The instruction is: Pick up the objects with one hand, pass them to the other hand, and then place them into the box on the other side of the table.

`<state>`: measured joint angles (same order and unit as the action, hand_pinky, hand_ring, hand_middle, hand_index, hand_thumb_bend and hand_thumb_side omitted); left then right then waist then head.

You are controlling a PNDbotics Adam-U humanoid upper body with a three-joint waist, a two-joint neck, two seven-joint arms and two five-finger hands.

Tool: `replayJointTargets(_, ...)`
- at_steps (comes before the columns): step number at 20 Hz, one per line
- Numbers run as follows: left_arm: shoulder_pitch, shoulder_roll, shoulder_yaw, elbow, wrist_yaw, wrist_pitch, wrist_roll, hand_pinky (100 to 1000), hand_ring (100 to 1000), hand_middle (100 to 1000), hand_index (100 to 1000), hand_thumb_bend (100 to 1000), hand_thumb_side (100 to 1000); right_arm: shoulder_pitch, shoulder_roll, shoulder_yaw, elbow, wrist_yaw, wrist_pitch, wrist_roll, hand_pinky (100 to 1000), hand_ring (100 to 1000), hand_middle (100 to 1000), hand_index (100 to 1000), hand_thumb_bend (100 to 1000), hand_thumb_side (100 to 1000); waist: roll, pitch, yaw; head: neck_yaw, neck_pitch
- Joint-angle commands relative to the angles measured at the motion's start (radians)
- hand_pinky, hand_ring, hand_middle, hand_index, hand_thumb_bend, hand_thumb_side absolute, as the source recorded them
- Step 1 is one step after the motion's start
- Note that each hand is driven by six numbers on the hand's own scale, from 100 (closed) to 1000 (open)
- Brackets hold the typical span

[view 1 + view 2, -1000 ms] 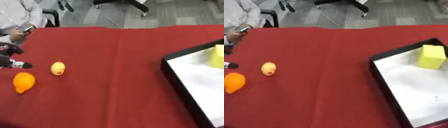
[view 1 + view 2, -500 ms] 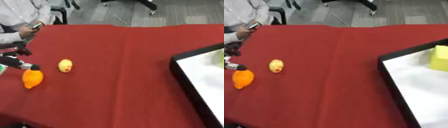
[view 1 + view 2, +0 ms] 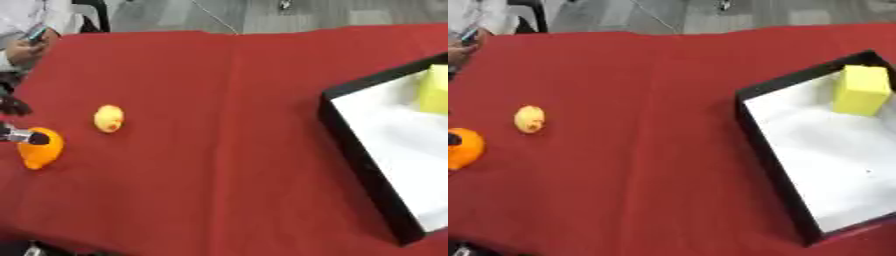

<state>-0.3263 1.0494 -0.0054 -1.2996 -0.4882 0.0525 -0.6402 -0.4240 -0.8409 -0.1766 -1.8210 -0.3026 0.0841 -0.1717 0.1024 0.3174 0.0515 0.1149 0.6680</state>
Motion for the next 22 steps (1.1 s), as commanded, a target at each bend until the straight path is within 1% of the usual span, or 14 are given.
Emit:
replayJointTargets(1,0.003,0.055,0.025,0.001,-0.009,0.004,-0.001,876,898,817,882,908,777,-0.006,-0.023,-0.014,-0.006,0.008,0.0,0.001,831,867,828,810,630,328,0.014,-0.002,0.002,-0.012,0.013)
replayJointTargets(4,0.004,0.051,0.02,0.006,-0.025,0.008,-0.001,871,896,816,880,920,773,-0.008,-0.019,-0.015,-0.005,0.006,0.001,0.003,832,868,828,810,629,328,0.015,0.0,0.002,-0.008,0.009)
replayJointTargets(6,0.0,0.044,0.012,0.007,-0.049,0.021,0.012,865,894,814,877,936,756,-0.009,-0.017,-0.015,-0.004,0.005,0.0,0.006,832,868,829,811,629,327,0.015,0.0,0.0,-0.002,0.003)
replayJointTargets(12,-0.005,0.01,-0.021,0.002,-0.092,0.057,0.055,851,881,796,862,880,731,-0.007,-0.012,-0.02,-0.003,0.003,-0.004,0.007,834,869,829,811,628,328,0.009,0.0,-0.006,0.039,-0.028)
replayJointTargets(15,-0.003,-0.007,-0.033,0.003,-0.08,0.06,0.059,848,875,784,852,830,736,-0.004,-0.009,-0.024,-0.003,0.0,-0.005,0.004,835,869,830,811,627,327,0.007,0.0,-0.005,0.059,-0.045)
replayJointTargets(19,-0.004,-0.019,-0.046,-0.003,-0.062,0.06,0.061,844,865,772,826,798,739,-0.002,-0.005,-0.027,-0.002,-0.001,-0.004,0.003,836,870,831,811,627,327,0.007,0.001,-0.004,0.081,-0.059)
replayJointTargets(22,-0.01,-0.026,-0.054,-0.004,-0.067,0.061,0.06,838,857,762,786,810,718,-0.001,-0.002,-0.03,0.0,-0.004,-0.003,0.003,836,870,831,810,627,328,0.007,0.001,-0.004,0.097,-0.069)
